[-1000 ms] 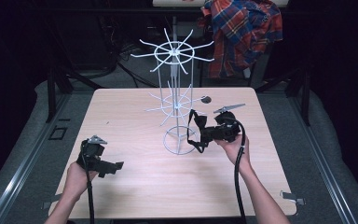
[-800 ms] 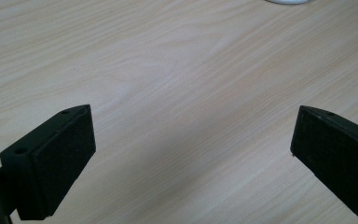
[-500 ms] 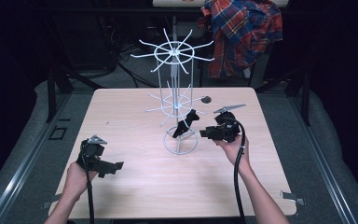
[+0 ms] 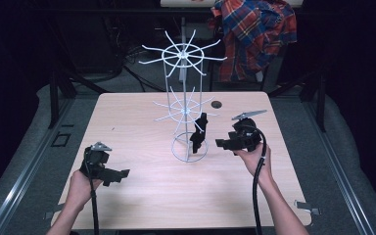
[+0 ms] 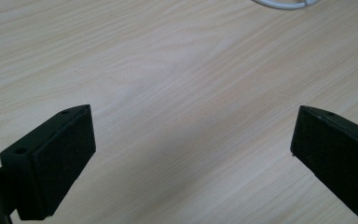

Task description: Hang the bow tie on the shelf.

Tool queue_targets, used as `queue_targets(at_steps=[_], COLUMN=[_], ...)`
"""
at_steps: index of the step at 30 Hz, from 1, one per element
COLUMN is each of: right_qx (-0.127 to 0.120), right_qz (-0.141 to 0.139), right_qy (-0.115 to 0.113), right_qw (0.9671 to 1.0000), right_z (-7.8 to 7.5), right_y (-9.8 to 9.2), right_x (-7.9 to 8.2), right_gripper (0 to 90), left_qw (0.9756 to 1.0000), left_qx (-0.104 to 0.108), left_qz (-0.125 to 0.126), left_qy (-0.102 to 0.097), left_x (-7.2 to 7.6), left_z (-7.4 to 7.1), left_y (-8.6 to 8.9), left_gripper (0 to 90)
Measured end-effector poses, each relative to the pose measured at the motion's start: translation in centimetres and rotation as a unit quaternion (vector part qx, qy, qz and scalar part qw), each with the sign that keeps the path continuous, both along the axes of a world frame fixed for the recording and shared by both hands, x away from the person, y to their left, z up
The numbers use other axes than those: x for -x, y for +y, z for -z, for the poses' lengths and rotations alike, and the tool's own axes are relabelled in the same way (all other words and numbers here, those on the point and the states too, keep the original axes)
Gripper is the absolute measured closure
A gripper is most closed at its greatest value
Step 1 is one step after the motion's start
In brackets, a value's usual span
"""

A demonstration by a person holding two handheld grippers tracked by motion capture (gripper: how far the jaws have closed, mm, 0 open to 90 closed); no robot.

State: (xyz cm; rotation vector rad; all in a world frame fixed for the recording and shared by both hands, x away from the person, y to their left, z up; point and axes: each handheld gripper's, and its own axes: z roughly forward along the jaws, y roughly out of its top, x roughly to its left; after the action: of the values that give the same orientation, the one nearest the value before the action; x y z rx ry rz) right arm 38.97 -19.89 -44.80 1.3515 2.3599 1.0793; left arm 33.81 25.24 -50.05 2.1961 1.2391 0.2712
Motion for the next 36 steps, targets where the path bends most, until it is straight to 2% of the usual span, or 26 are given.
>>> queue_targets(at_steps=[5, 7, 9, 16, 27, 36], right_qx=[0.007, 0.014, 0.014, 0.030, 0.052, 0.074], right_qz=[-0.001, -0.003, -0.004, -0.001, 0.003, 0.017], right_qy=[-0.017, -0.015, -0.025, -0.022, -0.017, -0.005], right_qw=[0.9998, 0.9998, 0.9996, 0.9993, 0.9985, 0.9971], right_z=[-1.1, -1.5, -1.8, -2.7, -2.6, -1.4], right_y=[-0.7, -1.0, -1.2, -1.5, -2.3, -4.0], right_x=[1.2, 1.7, 2.1, 3.2, 4.9, 7.2], right_gripper=[29.3, 25.4, 20.4, 13.6, 6.6, 0.4], left_qw=[1.0000, 1.0000, 1.0000, 1.0000, 1.0000, 1.0000], left_qx=[0.001, 0.001, 0.002, 0.001, 0.001, 0.002], left_qz=[-0.001, -0.001, -0.001, 0.001, 0.003, 0.005], left_qy=[0.000, 0.000, -0.001, -0.001, 0.000, 0.002], left_x=[0.0, 0.0, 0.0, 0.0, 0.1, 0.0], left_z=[0.0, 0.0, 0.0, -0.1, 0.0, 0.1], left_y=[0.0, 0.0, 0.0, 0.0, 0.0, -0.2], left_gripper=[0.0, 0.0, 0.0, 0.0, 0.0, 0.0])
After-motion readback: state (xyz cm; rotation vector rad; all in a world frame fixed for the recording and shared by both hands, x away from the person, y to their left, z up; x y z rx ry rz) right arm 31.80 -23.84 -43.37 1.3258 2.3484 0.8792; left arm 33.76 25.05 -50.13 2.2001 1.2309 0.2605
